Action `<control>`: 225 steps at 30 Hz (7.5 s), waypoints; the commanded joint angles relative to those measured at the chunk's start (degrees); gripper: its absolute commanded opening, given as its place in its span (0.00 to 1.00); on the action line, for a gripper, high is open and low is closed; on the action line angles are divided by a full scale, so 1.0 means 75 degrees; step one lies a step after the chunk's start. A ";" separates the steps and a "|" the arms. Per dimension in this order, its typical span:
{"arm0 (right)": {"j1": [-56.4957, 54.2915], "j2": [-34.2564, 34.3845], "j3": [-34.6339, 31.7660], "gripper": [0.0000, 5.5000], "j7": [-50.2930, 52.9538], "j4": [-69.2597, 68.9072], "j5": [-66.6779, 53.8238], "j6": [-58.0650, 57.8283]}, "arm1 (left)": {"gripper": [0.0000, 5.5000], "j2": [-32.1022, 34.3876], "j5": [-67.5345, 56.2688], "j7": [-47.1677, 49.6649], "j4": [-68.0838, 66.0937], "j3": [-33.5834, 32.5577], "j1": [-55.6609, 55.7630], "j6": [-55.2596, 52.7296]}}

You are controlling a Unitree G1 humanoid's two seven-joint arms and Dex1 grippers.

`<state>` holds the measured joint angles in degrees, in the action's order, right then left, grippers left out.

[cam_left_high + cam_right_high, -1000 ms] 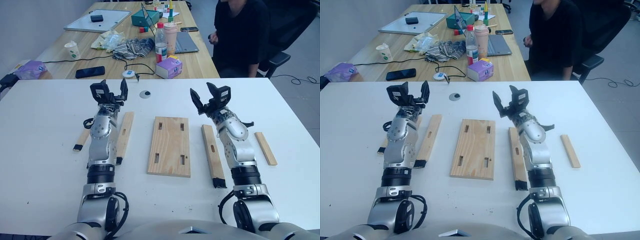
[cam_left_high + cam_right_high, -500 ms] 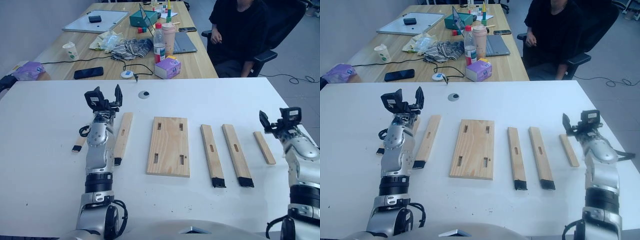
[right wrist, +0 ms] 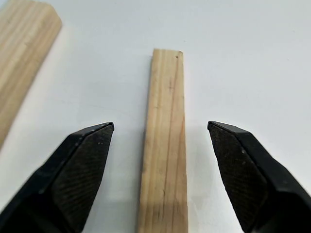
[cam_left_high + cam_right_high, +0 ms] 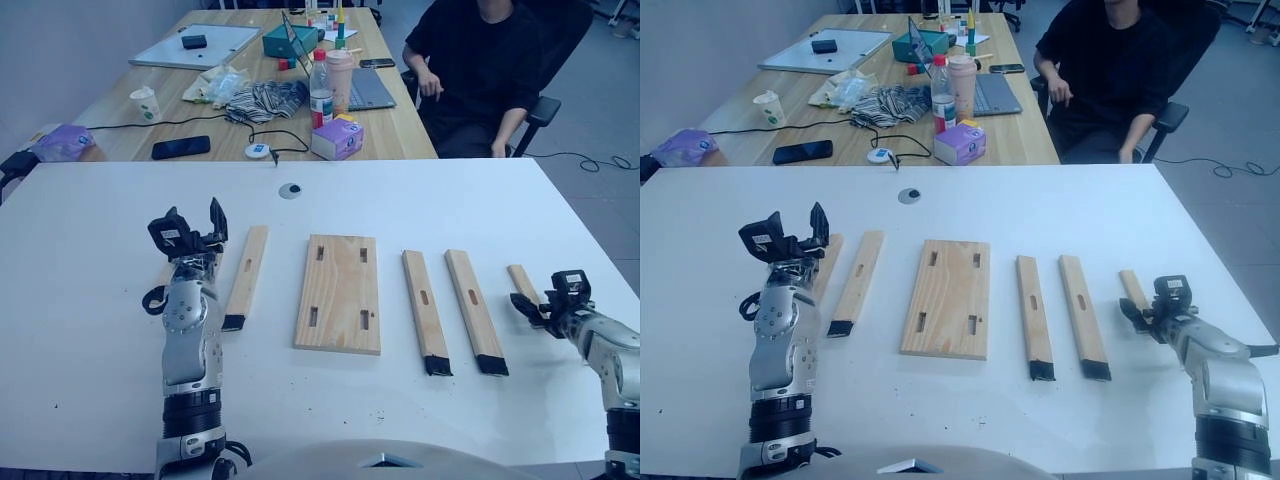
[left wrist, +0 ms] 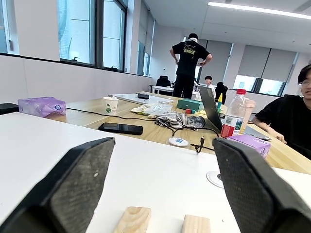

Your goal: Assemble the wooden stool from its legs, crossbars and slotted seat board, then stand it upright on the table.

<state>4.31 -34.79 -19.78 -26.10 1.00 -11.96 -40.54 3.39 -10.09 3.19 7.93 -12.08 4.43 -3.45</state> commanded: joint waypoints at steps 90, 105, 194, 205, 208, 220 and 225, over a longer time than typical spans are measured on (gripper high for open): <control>-0.2115 0.1967 0.3796 0.41 -0.1467 -0.0731 0.0039 0.5559 | 0.07 0.1163 -0.5350 -0.1009 0.0495 0.0064 0.1444 -0.4096; -0.1974 0.1811 0.3222 0.41 -0.1161 -0.0532 0.0180 0.5584 | 0.07 0.1929 -0.2944 -0.1960 -0.0440 -0.0455 0.0164 -0.2554; -0.1465 0.1801 0.3600 0.41 -0.1281 -0.0576 0.0896 0.5840 | 0.52 0.2754 -0.0524 -0.3238 0.0584 0.1079 -0.1919 -0.4370; -0.2074 0.1974 0.2901 0.41 -0.1531 -0.0666 -0.0409 0.5239 | 0.36 0.2226 -0.1854 -0.3451 0.1078 0.0136 -0.0839 -0.4195; -0.2488 0.2205 0.2325 0.50 -0.1806 -0.1586 -0.3785 0.2508 | 0.36 0.1876 -0.3678 -0.4046 0.1765 -0.0047 -0.0251 -0.4858; -0.3711 0.2465 0.2222 0.69 -0.0697 -0.1714 -0.7946 -0.1396 | 0.36 0.1774 -0.8967 -0.4450 0.2542 -0.0122 0.0703 -0.6432; -0.4005 0.2742 0.1605 0.69 0.0364 -0.1378 -0.9262 -0.1752 | 0.36 0.2023 -0.9029 -0.4442 0.2675 0.0124 0.0365 -0.6384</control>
<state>-23.33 -15.94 -6.23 -25.82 -9.89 -77.12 -52.31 17.43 -77.85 -30.01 27.32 -12.30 7.93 -50.99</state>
